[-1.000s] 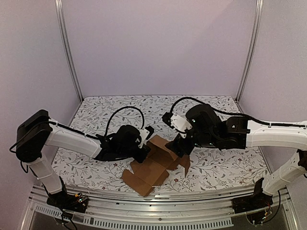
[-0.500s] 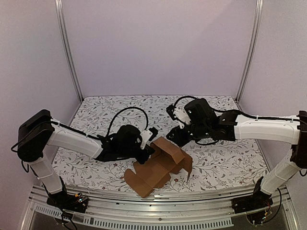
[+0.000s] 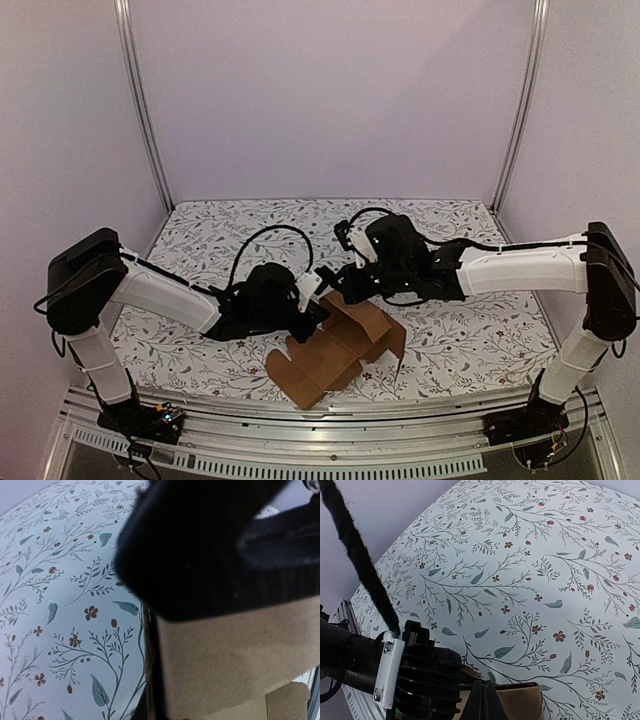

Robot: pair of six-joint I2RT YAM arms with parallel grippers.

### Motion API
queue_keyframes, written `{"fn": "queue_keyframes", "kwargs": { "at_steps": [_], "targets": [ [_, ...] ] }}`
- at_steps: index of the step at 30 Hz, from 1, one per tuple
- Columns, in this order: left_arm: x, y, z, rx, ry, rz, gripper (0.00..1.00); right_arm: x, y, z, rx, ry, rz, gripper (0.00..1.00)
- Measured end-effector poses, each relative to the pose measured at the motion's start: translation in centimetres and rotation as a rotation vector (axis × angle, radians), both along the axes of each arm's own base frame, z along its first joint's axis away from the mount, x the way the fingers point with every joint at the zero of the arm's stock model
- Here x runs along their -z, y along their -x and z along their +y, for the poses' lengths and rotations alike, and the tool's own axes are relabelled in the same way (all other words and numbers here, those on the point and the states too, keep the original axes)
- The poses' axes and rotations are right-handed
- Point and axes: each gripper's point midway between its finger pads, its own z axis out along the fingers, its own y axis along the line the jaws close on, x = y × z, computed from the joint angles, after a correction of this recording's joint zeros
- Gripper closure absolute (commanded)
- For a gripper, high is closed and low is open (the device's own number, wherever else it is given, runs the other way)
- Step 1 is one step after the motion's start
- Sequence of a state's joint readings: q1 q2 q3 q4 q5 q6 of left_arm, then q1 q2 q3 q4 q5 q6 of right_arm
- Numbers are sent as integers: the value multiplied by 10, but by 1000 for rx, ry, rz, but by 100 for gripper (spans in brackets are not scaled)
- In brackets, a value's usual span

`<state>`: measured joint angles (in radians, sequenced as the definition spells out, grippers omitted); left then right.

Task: Fold the paper box

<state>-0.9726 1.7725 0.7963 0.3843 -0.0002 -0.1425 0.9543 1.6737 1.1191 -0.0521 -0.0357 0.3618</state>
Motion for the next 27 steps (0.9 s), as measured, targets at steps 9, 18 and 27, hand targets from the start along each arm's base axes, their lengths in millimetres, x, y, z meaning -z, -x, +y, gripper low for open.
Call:
{"fn": "queue_keyframes", "kwargs": {
  "at_steps": [9, 18, 27],
  "targets": [
    [13, -3, -3, -9, 4, 6, 99, 13, -10, 8, 38, -50, 14, 100],
    [18, -3, -5, -12, 6, 8, 93, 37, -9, 7, 60, -74, 42, 100],
    [19, -2, -7, -2, 4, -2, 82, 44, -9, 8, 69, -100, 50, 100]
  ]
}}
